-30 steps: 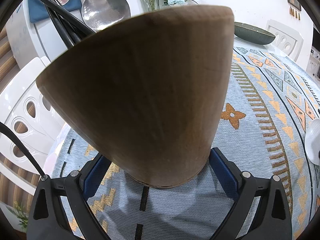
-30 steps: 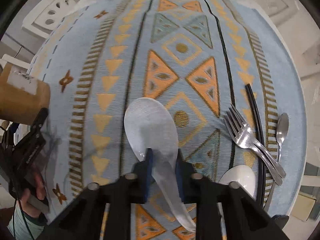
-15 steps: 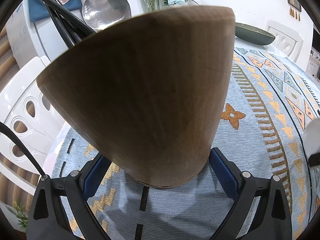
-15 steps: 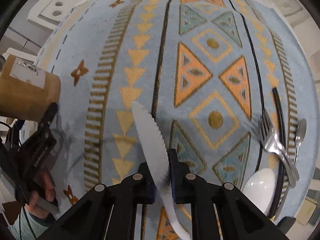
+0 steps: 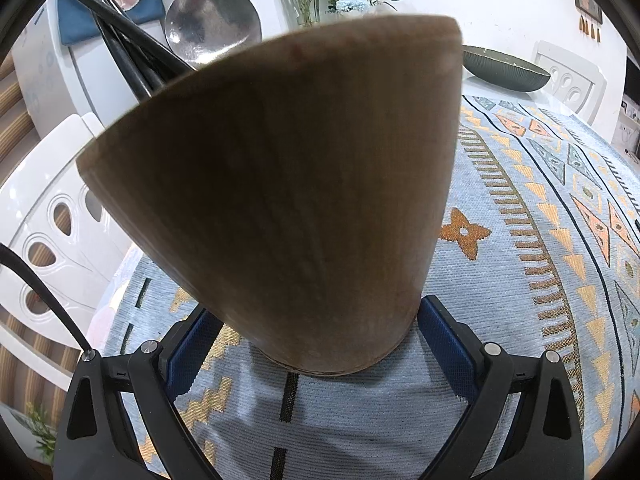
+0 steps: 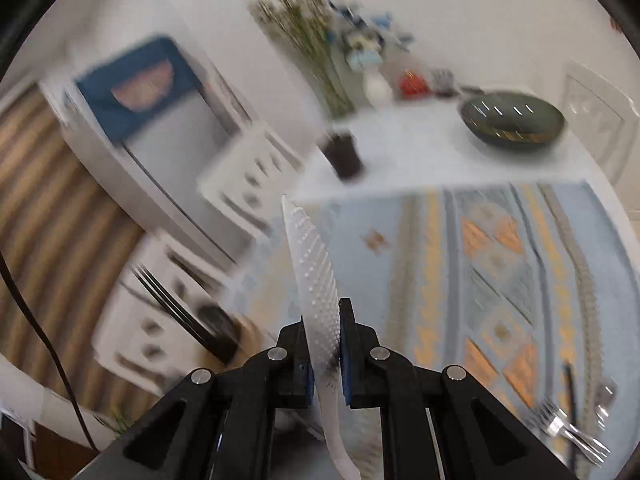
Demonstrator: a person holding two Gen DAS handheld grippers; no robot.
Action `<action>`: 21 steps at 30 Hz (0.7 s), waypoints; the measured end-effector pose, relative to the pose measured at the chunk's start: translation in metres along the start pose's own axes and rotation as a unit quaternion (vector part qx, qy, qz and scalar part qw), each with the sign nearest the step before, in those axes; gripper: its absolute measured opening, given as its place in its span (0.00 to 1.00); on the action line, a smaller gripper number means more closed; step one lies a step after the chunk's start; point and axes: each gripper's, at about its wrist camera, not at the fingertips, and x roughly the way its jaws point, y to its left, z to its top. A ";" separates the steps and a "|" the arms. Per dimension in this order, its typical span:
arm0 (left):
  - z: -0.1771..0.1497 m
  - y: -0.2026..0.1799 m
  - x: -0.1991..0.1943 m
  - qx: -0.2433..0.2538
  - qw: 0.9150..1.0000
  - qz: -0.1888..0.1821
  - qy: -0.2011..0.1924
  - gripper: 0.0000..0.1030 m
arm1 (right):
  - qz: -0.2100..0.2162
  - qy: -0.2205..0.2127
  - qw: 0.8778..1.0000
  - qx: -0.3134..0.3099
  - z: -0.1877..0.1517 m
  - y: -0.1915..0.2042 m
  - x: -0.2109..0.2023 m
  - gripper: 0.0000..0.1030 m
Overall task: Organize utensils
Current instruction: 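Lift the ceramic spoon upright and carry it over the wooden cup, then lower the ceramic spoon into the cup and open the right gripper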
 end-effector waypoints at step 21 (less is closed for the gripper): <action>-0.004 0.005 -0.008 -0.001 1.000 -0.011 -0.004 0.91 | 0.053 -0.018 0.996 -0.066 -0.004 0.095 0.092 0.09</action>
